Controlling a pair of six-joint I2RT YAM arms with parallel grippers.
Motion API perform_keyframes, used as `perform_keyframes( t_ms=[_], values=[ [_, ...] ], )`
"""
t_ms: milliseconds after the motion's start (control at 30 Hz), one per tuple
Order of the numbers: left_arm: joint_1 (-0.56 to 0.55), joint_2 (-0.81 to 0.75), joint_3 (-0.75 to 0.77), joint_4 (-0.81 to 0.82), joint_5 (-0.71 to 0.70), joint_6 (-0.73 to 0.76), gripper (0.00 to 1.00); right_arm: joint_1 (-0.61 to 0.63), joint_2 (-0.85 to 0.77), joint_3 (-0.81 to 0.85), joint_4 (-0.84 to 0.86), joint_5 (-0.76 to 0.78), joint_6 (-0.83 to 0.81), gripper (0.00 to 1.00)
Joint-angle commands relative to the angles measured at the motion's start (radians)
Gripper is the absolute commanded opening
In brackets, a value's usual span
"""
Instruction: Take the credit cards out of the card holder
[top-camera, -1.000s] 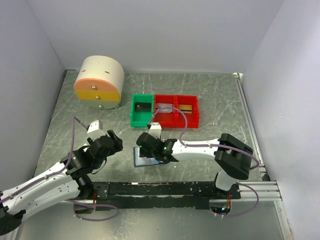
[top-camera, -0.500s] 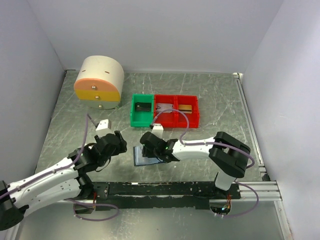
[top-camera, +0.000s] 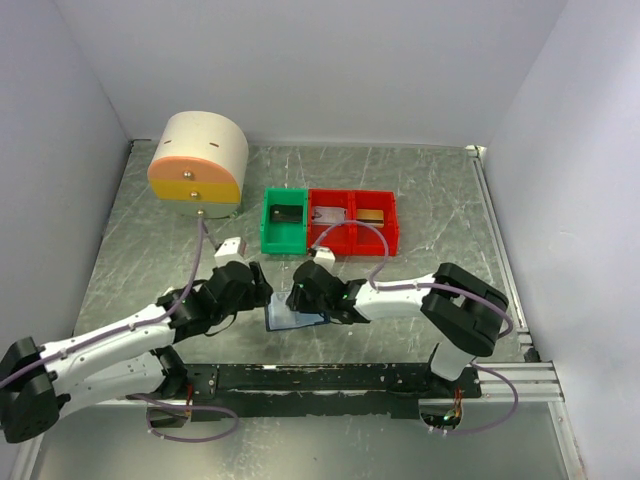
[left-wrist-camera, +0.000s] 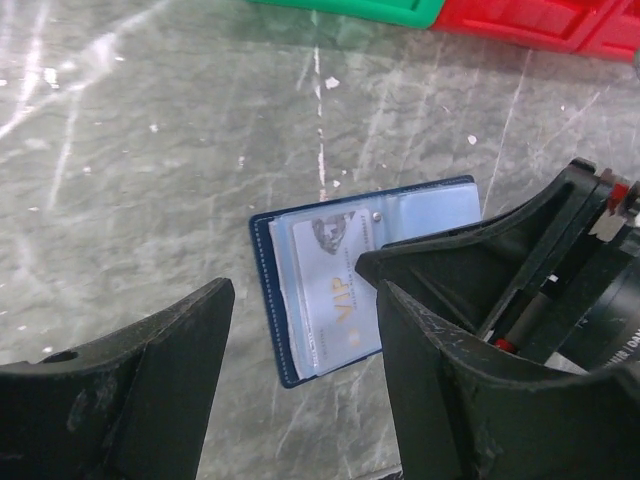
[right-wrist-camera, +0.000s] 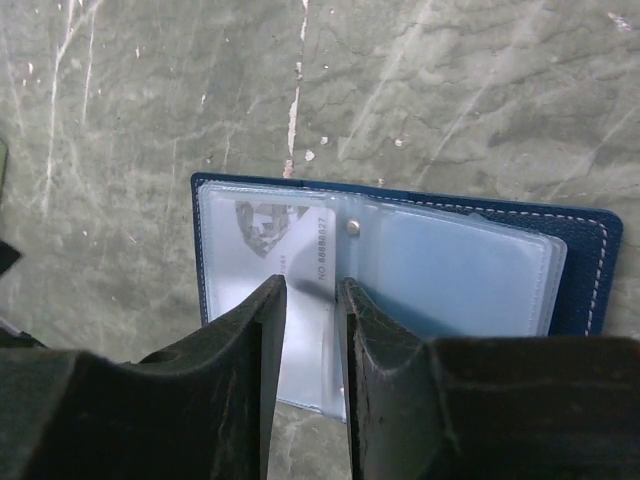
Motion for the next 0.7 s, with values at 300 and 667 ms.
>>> perform_keyframes(
  t_ms=[300,667],
  values=[
    [0.001,0.211,-0.002,0.203,0.201,-0.017,0.69,-0.07,0.02,-0.123,0.042,-0.089,0.04,0.24],
    [0.001,0.109,0.014,0.083,0.062,-0.075,0.66,-0.01,-0.024,0.004,-0.035,-0.039,-0.052,0.23]
  ],
)
